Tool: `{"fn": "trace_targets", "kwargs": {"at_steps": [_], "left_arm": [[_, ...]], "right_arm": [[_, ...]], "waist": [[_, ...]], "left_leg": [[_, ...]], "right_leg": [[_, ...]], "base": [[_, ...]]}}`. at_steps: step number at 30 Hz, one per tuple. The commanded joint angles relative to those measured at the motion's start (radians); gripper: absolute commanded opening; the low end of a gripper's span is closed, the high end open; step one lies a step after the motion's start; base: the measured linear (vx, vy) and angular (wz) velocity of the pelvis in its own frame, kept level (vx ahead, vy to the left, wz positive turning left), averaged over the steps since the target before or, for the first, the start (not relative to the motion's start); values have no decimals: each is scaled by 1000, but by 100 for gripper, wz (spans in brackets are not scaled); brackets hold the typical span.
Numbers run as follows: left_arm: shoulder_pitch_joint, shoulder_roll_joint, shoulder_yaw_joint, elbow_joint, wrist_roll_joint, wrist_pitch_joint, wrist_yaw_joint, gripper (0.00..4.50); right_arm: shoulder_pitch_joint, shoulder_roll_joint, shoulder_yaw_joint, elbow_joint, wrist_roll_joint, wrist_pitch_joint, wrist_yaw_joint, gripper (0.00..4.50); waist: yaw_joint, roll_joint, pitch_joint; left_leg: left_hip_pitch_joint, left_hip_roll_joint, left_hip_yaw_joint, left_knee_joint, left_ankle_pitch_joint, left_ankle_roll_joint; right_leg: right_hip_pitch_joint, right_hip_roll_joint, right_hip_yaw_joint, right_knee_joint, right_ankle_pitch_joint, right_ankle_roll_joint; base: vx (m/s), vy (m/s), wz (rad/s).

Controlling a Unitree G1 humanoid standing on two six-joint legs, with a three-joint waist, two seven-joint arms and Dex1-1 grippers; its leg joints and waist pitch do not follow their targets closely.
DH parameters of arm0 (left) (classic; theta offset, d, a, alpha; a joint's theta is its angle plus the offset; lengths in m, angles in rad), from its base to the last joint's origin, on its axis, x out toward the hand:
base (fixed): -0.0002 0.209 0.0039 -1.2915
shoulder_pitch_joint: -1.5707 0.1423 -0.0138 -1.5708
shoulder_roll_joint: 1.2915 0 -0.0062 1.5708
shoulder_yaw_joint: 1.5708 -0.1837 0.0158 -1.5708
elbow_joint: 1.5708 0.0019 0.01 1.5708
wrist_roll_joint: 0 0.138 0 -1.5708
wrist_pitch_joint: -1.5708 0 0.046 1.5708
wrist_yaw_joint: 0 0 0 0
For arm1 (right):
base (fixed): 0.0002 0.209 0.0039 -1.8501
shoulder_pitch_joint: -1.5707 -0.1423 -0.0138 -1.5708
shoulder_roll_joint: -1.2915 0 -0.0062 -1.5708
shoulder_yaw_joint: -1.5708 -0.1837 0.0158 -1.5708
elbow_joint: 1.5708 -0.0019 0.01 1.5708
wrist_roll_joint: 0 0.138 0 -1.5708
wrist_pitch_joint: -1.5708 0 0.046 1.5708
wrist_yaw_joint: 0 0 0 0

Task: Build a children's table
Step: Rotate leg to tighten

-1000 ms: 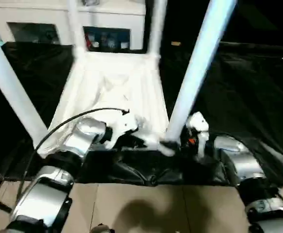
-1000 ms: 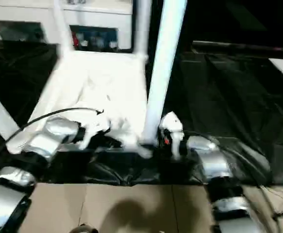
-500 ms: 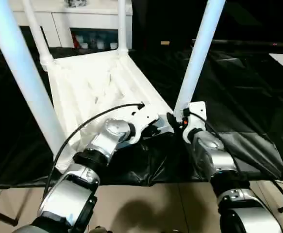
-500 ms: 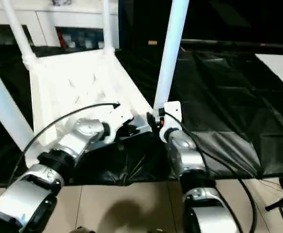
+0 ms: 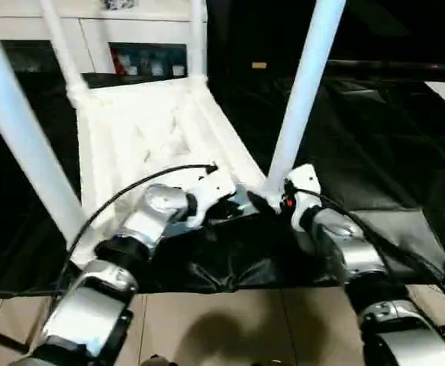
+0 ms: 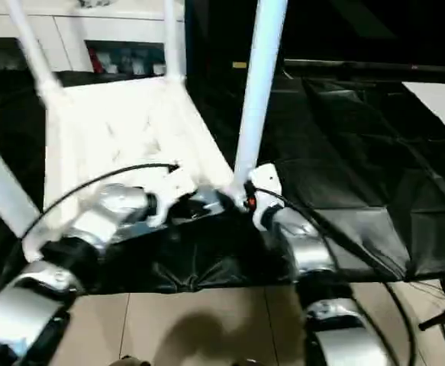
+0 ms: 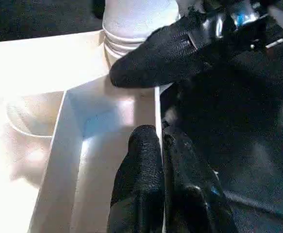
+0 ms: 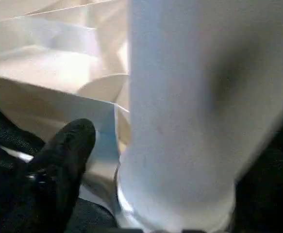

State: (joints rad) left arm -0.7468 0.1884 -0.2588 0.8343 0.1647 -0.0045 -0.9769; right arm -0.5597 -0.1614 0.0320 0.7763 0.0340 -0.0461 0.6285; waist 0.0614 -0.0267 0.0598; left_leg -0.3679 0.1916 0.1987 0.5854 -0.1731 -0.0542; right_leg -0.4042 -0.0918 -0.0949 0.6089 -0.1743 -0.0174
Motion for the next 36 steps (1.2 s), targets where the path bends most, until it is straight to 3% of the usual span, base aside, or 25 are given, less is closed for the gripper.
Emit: {"fn": "trace_targets", "kwargs": {"at_steps": [1, 4, 8, 9, 17, 26, 32, 36], "left_arm": [[16, 12, -21, -41, -32, -57, -83, 0], [20, 43, -29, -44, -30, -74, -128, 0], [20, 64, -33, -48, -35, -82, -166, 0], [19, 69, -33, -49, -37, -84, -179, 0], [29, 123, -53, -77, -62, -94, -308, 0], [32, 149, -59, -82, -68, -96, -361, 0], [34, 139, -57, -79, -68, -92, -340, 0], [23, 91, -41, -61, -57, -49, -225, 0]], "right_arm": [[19, -35, 49, -26, -14, 18, 123, 446], [30, -89, 84, -45, -15, -1, 234, 446], [22, -115, 87, -42, -2, -13, 293, 446], [19, -121, 88, -42, 2, -16, 313, 420], [20, -170, 122, -81, 39, 10, 495, 364], [30, -181, 134, -90, 43, 17, 553, 288], [56, -170, 136, -119, 66, 42, 561, 273], [80, -115, 112, -128, 70, 61, 461, 272]], "waist": [[6, -3, -66], [9, -2, -67], [14, -2, -67], [18, -8, -67], [34, -5, -68], [43, -7, -69], [48, -9, -68], [49, -11, -66]], "left_leg": [[10, 50, -25, -71, -258, 50], [11, 51, -22, -69, -249, 61], [11, 52, -21, -68, -244, 57], [11, 51, -21, -67, -241, 57], [14, 57, -18, -67, -226, 57], [13, 55, -19, -67, -220, 47], [14, 56, -18, -66, -213, 49], [19, 57, -19, -69, -236, 35]], "right_leg": [[48, -73, 60, -85, -273, -209], [48, -70, 60, -78, -214, -227], [50, -73, 60, -77, -217, -237], [51, -74, 60, -77, -231, -235], [49, -73, 60, -71, -206, -242], [50, -74, 60, -69, -212, -237], [49, -74, 60, -70, -214, -233], [42, -76, 61, -76, -256, -222]], "base": [[0, 0, 0], [0, 0, 0], [0, 0, 0], [0, 0, 0], [0, 0, 0], [0, 0, 0], [0, 0, 0], [0, 0, 0]]}}
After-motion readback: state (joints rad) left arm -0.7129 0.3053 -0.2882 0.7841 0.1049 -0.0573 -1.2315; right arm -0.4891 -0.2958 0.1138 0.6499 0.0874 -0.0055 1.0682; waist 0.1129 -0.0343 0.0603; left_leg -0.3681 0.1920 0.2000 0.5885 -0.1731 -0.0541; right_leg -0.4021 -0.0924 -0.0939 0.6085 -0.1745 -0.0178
